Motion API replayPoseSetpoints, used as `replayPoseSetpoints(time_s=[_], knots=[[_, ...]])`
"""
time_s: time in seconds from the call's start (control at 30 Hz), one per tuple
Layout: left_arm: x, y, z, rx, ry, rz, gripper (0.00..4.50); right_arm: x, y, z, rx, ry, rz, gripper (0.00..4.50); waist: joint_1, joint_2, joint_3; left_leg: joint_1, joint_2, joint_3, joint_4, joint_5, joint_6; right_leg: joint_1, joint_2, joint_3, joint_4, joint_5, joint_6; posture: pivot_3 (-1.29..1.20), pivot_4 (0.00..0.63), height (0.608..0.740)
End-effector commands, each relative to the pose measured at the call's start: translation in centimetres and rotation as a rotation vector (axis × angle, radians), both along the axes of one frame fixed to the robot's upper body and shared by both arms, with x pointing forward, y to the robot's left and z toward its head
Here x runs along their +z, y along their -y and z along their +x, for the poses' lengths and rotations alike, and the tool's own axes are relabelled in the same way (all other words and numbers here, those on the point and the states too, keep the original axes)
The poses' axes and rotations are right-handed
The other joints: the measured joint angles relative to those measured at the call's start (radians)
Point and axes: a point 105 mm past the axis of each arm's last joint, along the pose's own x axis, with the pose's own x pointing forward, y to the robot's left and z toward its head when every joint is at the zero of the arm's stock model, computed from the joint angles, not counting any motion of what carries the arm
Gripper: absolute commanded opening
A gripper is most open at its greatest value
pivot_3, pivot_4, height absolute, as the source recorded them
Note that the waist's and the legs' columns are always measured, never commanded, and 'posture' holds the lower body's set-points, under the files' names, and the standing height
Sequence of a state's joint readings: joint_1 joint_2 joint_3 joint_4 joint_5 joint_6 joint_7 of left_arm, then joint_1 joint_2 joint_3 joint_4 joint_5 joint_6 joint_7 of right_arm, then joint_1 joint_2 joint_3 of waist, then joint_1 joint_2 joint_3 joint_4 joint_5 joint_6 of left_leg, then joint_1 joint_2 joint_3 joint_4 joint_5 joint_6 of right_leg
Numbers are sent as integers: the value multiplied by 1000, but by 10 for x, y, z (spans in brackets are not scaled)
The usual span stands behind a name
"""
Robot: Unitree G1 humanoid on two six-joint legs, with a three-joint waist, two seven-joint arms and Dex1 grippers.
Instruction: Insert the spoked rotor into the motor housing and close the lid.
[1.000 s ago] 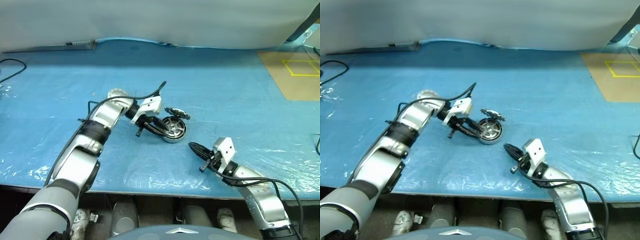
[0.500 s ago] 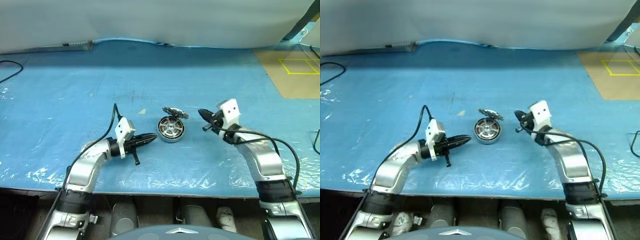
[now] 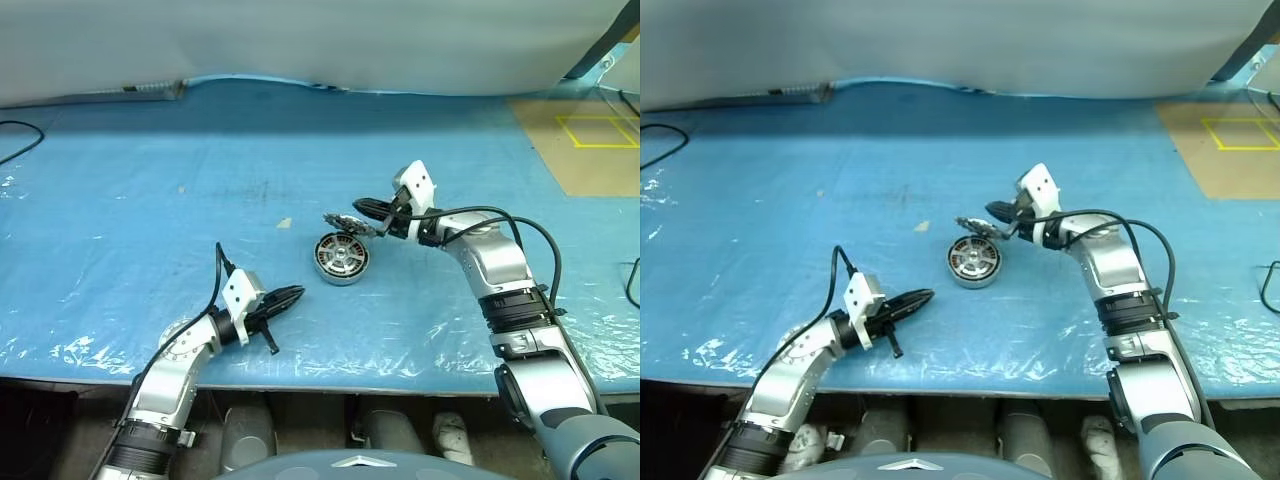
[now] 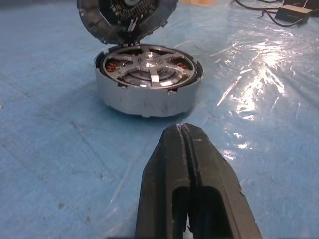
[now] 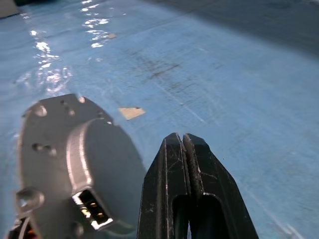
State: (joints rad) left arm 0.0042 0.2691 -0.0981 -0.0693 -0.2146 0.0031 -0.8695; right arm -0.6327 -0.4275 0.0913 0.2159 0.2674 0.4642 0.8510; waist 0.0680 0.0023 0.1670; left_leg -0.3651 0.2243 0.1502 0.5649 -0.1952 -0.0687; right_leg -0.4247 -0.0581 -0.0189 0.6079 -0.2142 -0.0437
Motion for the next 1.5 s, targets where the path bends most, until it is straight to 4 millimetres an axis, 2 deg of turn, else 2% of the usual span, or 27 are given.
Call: replayPoseSetpoints(time_s=[0.03, 0.1, 0.2, 0.33, 0.43, 0.53, 0.73, 0.83, 0.93, 1.13, 1.27, 1.3, 1.5], knots=[[12, 5, 3, 7, 67, 7, 63, 7, -13, -18, 71, -33, 91, 0, 0, 0, 0, 0, 0, 0, 0, 0, 0, 0, 0, 0, 0, 0, 0, 0, 150, 740], [17, 8, 6, 13, 78, -3, 63, -11, -18, -33, 91, -76, 91, 0, 2, 0, 0, 1, 0, 0, 0, 0, 0, 0, 0, 0, 1, 0, 0, 0, 150, 740], [22, 9, 8, 16, 80, -6, 63, -26, -25, -48, 94, -114, 96, 0, 1, 0, 0, 1, 0, 0, 0, 0, 0, 0, 0, 0, 0, 0, 0, 0, 150, 740], [26, 10, 10, 12, 72, -11, 63, -42, -30, -61, 82, -146, 100, 0, -3, 0, 0, 1, 0, 1, 0, 0, 0, 1, 0, 1, 1, 0, 0, 0, 150, 740], [26, 10, 12, 7, 66, -10, 63, -49, -29, -63, 62, -161, 89, 0, -2, 0, 0, 6, 0, 1, 0, 0, 0, 2, 0, 2, 1, 0, 0, 0, 150, 740], [28, 11, 12, 4, 64, -11, 63, -43, -26, -63, 46, -144, 99, 0, -2, 0, -1, 6, 0, 1, 0, 0, 0, 3, 0, 2, 1, 0, 0, 0, 150, 740], [30, 8, 12, 25, 65, -22, 63, -11, -24, -68, 22, -31, 119, 0, 0, 0, 0, 5, 0, 1, 0, 0, 0, 2, 0, 2, 0, 0, 0, 0, 150, 740], [28, 6, 12, 36, 59, -24, 63, -8, -20, -63, -64, -16, 107, 0, 0, 0, -1, 5, 0, 1, -1, 0, 0, 2, 0, 2, 0, 0, 0, 0, 150, 740], [27, 5, 12, 41, 56, -27, 0, -12, -19, -59, -140, -15, 98, 651, 0, 0, -1, 6, 0, 1, 0, 0, 0, 2, 0, 2, 0, 0, 0, 0, 150, 740], [21, 1, 12, 58, 56, -24, 0, -26, -30, -56, -209, -20, 96, 2802, -1, 0, 0, 5, -1, 1, -1, 0, 0, 2, 0, 2, -1, 0, 0, 0, 150, 740], [17, -1, 12, 61, 52, -21, 0, -27, -38, -56, -206, -20, 106, 4240, -1, 0, 0, 5, -1, 1, -1, 0, -1, 2, 0, 2, -1, 0, 0, 0, 150, 740], [16, -2, 11, 62, 51, -20, 0, -27, -40, -57, -201, -18, 104, 4476, -1, 0, 0, 5, -1, 1, -1, 0, -1, 2, 0, 2, -1, 0, 1, 0, 150, 740], [10, -4, 10, 61, 40, -13, 0, -32, -45, -56, -199, -13, 88, 4476, -1, 0, 0, 5, -1, 1, -1, 0, -1, 2, 0, 2, -1, 0, 1, 0, 150, 740]])
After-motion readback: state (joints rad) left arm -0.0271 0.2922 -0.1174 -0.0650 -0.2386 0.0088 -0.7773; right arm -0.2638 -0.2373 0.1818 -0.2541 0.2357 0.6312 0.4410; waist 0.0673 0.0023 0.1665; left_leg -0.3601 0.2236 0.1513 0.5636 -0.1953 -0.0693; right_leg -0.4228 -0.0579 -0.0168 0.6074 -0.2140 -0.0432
